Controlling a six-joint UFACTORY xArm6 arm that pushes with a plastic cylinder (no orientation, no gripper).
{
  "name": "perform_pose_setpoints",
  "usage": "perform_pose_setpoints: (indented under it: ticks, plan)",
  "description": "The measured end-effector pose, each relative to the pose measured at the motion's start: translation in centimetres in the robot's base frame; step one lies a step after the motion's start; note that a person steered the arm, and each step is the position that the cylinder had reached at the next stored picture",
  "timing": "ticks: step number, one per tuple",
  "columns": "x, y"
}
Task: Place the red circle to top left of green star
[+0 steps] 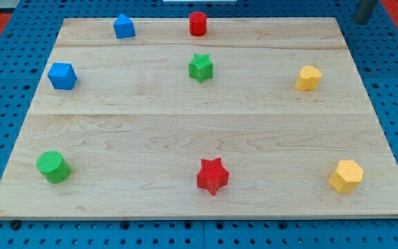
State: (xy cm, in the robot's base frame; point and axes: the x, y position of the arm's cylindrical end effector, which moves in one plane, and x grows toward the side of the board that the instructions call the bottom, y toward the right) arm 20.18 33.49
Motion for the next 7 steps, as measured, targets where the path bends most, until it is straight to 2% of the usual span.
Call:
perform_pose_setpoints:
  ticks: [1,2,3,4,7]
  plan:
    - [3.6,0.0]
    - [5.1,-5.3]
    - [3.3,-10.0]
    - [-0.7,-13.0]
    - [-1.1,-16.8]
